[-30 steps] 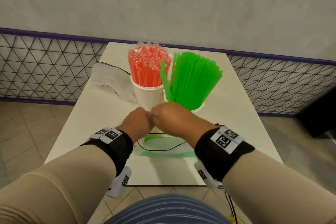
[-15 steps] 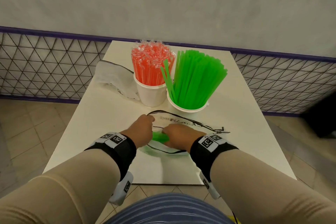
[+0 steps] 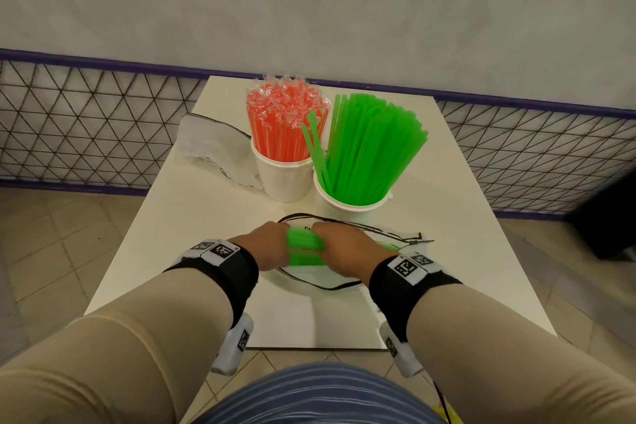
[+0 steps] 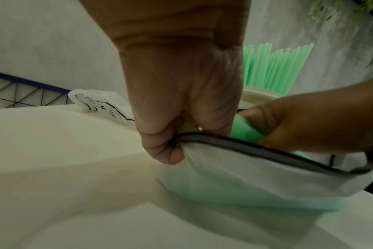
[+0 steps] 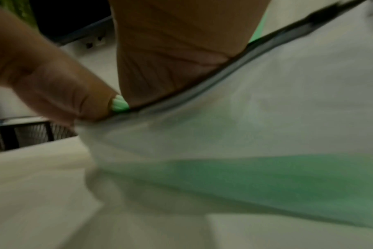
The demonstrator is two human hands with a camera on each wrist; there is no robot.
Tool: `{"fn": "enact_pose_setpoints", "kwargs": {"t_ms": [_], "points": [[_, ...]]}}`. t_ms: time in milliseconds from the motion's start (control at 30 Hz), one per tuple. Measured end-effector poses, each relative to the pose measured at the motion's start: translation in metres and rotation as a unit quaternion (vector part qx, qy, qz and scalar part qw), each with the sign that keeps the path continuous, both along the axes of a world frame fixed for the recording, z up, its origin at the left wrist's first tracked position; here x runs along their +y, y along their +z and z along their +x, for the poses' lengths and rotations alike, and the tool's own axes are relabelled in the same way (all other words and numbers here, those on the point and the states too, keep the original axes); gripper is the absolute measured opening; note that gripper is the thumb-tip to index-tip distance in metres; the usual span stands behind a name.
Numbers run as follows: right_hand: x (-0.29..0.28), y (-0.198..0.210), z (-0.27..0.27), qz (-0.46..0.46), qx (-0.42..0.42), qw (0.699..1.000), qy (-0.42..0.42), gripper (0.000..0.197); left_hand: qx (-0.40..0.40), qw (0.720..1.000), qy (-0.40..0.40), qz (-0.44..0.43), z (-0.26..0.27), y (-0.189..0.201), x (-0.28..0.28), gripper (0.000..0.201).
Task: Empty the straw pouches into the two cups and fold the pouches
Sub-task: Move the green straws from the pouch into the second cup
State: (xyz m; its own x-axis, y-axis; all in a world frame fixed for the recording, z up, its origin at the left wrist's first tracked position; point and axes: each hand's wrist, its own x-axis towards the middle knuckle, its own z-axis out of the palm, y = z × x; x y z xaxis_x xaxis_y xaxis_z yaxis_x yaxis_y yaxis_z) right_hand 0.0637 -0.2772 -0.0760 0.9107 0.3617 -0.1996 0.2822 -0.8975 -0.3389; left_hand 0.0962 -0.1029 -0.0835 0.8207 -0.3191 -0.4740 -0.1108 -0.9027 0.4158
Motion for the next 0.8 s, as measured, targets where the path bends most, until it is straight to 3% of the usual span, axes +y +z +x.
{"fn": "enact_pose_setpoints", "kwargs": {"t_ms": [167,300,367,467,567,733,800], "points": [[0.000,0.025,0.006,0.054,-0.019,0.998,0.013,0.018,0.008,0.997,0.066,-0.047,0.002,0.005,0.000,0.021],[0.003,0.058,0.008,0.173,-0.039,0.982,-0.062,0.027,0.011,0.996,0.092,-0.020,0.007,0.002,0.001,0.039],[0.008,0.080,0.008,0.233,-0.036,0.968,-0.085,0.031,-0.005,0.996,0.090,0.000,0.005,0.002,-0.002,0.035],[0.012,0.121,0.009,0.345,-0.041,0.928,-0.134,0.029,-0.024,0.995,0.089,0.031,0.005,0.004,-0.008,0.033],[0.008,0.164,0.016,0.426,-0.112,0.877,-0.189,0.013,-0.059,0.993,0.094,0.051,0.006,0.016,-0.014,0.039],[-0.011,0.208,0.030,0.543,-0.249,0.765,-0.239,0.012,-0.286,0.956,0.059,0.010,0.005,0.037,-0.032,0.043],[-0.017,0.206,0.039,0.551,-0.280,0.745,-0.251,0.013,-0.329,0.942,0.062,-0.016,0.004,0.043,-0.039,0.038]]}}
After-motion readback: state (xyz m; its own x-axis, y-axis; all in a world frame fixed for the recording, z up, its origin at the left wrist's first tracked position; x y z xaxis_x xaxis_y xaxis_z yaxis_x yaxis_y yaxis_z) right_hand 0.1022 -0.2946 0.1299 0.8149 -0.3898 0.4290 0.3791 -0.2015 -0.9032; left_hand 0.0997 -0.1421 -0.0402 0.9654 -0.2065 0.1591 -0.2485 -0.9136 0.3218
